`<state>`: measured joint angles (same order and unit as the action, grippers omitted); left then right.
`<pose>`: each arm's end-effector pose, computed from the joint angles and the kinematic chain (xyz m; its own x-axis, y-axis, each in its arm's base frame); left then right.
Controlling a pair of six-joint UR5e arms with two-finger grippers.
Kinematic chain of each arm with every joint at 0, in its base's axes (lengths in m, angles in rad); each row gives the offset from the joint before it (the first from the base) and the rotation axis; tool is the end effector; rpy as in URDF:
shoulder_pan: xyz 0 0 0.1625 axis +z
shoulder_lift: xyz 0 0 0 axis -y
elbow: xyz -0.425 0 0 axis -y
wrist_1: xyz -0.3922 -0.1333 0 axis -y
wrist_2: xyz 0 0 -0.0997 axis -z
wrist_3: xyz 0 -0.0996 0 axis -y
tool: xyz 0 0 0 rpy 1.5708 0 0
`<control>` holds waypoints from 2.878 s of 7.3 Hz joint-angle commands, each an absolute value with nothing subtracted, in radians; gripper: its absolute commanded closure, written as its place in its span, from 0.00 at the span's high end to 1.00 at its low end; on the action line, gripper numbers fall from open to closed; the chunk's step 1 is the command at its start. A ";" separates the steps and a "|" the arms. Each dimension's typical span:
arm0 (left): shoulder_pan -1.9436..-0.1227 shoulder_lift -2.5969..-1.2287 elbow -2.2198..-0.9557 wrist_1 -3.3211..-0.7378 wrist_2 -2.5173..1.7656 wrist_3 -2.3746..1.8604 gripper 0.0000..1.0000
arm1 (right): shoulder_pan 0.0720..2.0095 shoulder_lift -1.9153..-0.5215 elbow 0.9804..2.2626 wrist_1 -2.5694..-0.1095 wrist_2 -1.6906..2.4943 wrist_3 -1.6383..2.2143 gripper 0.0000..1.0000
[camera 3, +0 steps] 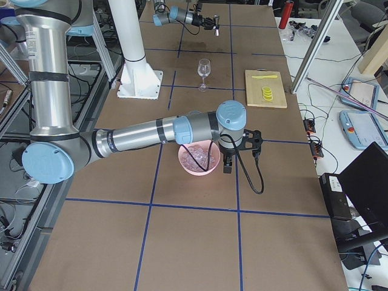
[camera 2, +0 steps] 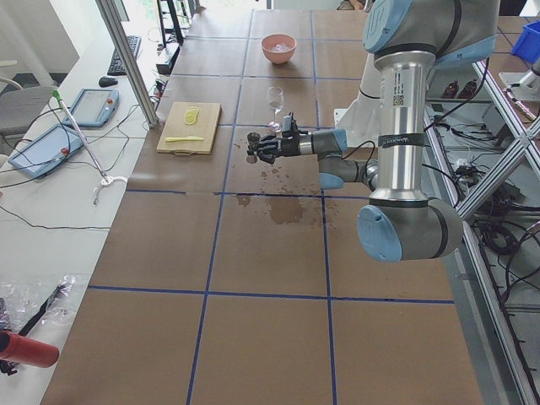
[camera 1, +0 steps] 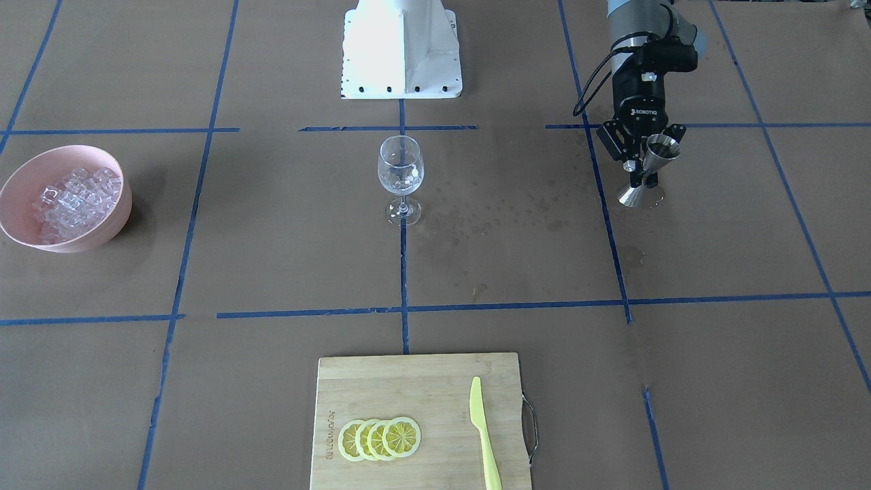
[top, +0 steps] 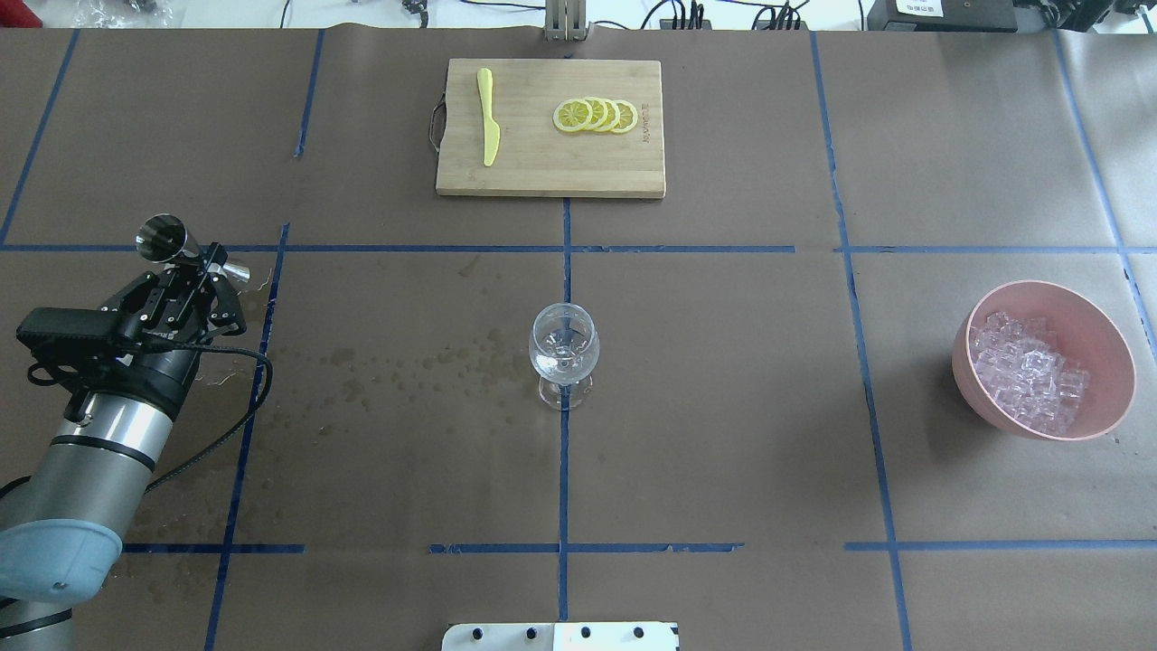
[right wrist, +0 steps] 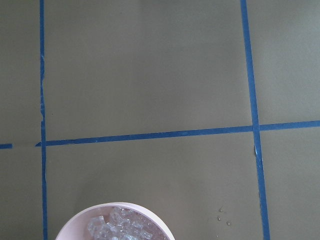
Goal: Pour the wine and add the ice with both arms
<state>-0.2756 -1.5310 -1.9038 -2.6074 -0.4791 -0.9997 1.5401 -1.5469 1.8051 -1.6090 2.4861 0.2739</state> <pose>0.3505 -0.3295 0.3879 0.7093 0.0584 -0.7025 0.6790 0.2110 0.7031 0.0390 -0.5013 0.5247 0.5895 0.0794 0.8038 -0.1345 0.9909 0.0008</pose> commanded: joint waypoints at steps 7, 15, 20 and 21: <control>-0.308 -1.860 -1.829 -2.585 -0.647 -0.603 0.00 | 1.439 -1.532 1.937 -1.608 2.471 0.481 1.00; -0.243 -1.977 -1.827 -2.471 -0.706 -0.523 0.00 | 1.355 -1.525 1.994 -1.606 2.431 0.557 1.00; -0.167 -2.003 -1.835 -2.319 -0.568 -0.522 0.00 | 1.355 -1.525 1.993 -1.606 2.428 0.557 1.00; -0.161 -2.005 -1.838 -2.319 -0.568 -0.509 0.00 | 1.355 -1.525 1.993 -1.608 2.427 0.557 1.00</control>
<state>-0.1720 -2.0030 -1.8386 -2.3227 -0.5739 -0.5187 1.3545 -1.5248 1.9927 -1.6068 2.4280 0.5568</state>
